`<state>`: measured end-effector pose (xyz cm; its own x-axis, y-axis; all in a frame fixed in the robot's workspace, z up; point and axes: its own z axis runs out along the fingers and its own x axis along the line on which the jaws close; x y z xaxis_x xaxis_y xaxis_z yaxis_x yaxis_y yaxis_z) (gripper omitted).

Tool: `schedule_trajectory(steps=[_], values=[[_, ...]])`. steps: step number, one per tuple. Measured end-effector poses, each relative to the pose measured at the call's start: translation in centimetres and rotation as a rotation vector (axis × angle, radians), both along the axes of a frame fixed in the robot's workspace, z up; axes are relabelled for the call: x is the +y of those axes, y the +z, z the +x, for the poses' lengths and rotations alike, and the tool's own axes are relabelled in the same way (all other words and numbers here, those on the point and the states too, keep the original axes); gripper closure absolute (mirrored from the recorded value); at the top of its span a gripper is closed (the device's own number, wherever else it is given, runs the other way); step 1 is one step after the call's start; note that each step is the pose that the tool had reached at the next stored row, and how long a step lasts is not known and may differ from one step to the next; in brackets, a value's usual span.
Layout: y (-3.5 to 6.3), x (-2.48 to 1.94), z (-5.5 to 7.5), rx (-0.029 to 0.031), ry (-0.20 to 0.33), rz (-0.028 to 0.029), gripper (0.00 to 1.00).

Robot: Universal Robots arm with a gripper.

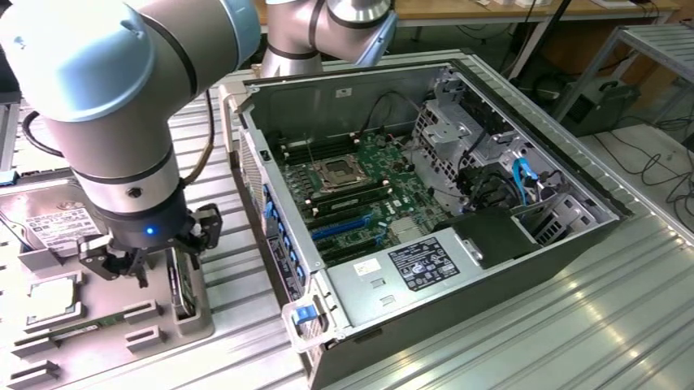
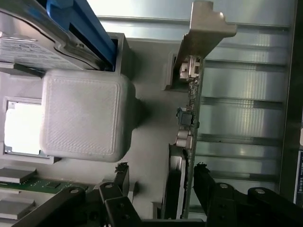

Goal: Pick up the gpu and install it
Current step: 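Pick up the gpu and move the gpu toward the slot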

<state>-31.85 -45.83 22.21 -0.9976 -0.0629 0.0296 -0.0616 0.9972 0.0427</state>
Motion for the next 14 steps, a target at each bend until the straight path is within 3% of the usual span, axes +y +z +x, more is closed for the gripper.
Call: schedule_trajectory(steps=[3, 6, 11, 14], values=[[-0.11, -0.01, 0.38, 0.0002, -0.007, -0.0002, 0.35], [-0.12, -0.01, 0.4, 0.0001, -0.008, -0.0002, 0.49], [-0.11, -0.05, 0.58, 0.0002, -0.009, -0.0002, 0.5], [-0.12, -0.2, 0.76, 0.0002, -0.01, -0.0002, 0.64]])
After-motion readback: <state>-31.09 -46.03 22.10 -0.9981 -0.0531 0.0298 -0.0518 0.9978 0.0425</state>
